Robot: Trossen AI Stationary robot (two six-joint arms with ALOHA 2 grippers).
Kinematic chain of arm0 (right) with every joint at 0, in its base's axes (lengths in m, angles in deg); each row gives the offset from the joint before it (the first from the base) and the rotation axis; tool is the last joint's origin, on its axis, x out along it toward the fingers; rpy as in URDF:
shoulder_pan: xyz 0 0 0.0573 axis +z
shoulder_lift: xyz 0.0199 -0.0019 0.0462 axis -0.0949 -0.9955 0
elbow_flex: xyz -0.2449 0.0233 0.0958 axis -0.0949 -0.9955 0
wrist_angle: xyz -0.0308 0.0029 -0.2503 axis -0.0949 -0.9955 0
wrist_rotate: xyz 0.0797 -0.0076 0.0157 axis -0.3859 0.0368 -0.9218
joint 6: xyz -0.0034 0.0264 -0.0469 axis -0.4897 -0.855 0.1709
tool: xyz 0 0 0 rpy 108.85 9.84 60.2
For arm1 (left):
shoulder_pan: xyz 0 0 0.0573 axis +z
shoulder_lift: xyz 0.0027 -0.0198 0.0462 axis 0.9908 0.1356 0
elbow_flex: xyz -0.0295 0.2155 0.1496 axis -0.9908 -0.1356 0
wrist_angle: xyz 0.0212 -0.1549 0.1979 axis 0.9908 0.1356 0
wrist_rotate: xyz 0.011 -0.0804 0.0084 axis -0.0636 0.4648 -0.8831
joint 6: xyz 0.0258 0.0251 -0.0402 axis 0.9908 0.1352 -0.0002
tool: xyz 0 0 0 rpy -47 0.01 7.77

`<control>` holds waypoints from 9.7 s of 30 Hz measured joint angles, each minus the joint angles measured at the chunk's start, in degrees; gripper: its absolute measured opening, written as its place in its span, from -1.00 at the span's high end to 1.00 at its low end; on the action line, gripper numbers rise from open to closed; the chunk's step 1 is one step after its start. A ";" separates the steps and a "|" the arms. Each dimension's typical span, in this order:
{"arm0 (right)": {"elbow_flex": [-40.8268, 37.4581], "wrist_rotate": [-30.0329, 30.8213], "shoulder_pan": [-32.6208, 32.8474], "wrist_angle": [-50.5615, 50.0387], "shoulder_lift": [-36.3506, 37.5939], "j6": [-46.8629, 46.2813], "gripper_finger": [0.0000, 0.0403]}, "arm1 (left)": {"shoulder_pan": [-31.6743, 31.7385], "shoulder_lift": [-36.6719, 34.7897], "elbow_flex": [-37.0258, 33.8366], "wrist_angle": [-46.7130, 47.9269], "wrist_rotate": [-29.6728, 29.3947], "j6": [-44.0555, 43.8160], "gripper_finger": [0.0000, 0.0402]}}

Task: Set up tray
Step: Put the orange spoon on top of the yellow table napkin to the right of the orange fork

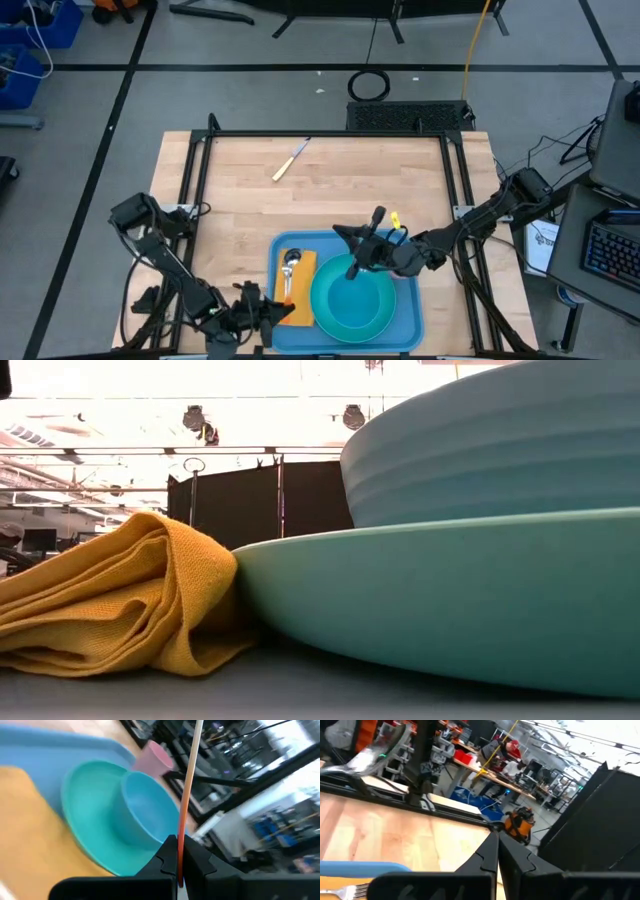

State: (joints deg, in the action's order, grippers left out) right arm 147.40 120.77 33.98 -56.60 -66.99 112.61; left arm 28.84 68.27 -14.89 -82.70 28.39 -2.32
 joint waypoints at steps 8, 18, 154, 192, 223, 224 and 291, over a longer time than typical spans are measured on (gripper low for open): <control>0.00 0.06 -0.45 -6.28 0.00 -3.41 0.95 | -1.73 7.66 0.02 -12.90 -0.66 -3.16 0.97; 2.28 -24.27 -7.71 -25.78 4.71 -23.99 0.99 | -3.31 11.68 0.02 -19.50 -1.49 -6.47 0.97; 16.52 -85.46 -26.30 -41.33 -8.20 -46.09 0.99 | 2.63 11.60 0.00 -20.75 15.10 4.80 0.26; 36.50 -76.96 -25.61 -54.59 -26.96 -49.58 1.00 | -13.79 7.86 0.00 -20.62 -12.09 29.62 0.25; 36.70 -81.02 -26.64 -53.79 -30.13 -52.99 1.00 | -13.41 7.86 0.02 -18.93 -13.48 28.59 0.25; 36.70 -81.22 -26.56 -53.42 -30.67 -53.26 1.00 | -13.41 7.86 0.02 -18.93 -13.47 28.57 0.25; 36.65 -90.03 -30.12 -50.99 -34.47 -50.24 1.00 | -13.41 7.92 0.02 -15.74 -13.35 25.58 0.25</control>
State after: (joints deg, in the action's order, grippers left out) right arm 184.05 30.74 3.86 -107.60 -101.46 62.37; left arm 15.42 76.19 -14.87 -98.44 15.04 23.26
